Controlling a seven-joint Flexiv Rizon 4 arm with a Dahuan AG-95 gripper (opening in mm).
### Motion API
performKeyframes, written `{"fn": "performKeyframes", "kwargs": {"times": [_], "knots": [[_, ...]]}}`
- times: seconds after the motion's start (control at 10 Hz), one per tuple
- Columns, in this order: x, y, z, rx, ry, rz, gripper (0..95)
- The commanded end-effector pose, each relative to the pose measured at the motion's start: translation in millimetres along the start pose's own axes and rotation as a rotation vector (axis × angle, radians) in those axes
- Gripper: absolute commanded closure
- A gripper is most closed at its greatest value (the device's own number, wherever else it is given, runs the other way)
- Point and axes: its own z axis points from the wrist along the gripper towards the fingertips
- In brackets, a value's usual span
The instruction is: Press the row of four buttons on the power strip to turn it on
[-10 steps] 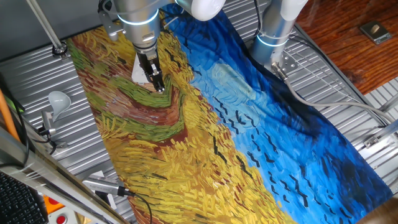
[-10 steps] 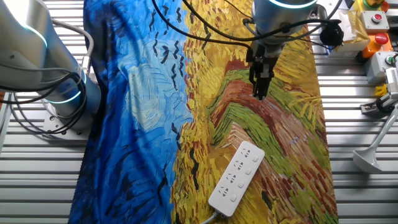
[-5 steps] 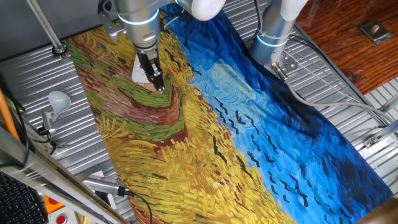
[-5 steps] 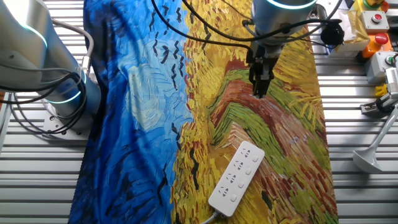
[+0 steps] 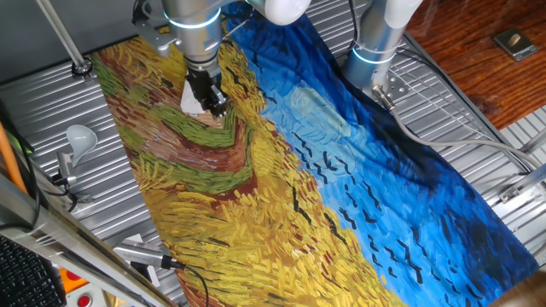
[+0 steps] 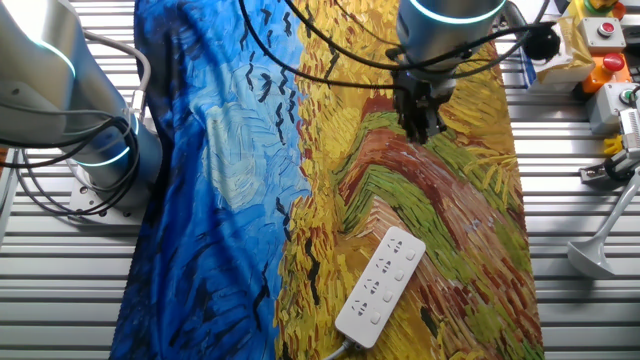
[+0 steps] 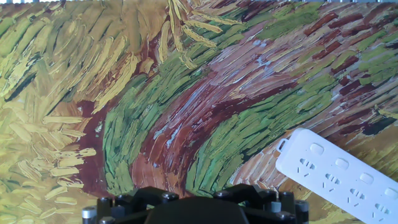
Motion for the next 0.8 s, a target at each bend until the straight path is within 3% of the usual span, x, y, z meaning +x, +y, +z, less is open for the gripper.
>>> {"fn": "performKeyframes", "kwargs": {"times": [0.1,0.5,0.6,0.8], "knots": [[-0.1,0.3,0.1,-0.008,-0.010,-0.119,95.0],[3.9,-0.5,0.6,-0.024,-0.013,-0.135,95.0],[7.5,-2.6,0.3,-0.019,0.001,-0.149,95.0],[20.1,-19.0,0.5,-0.020,0.008,-0.233,95.0]]}}
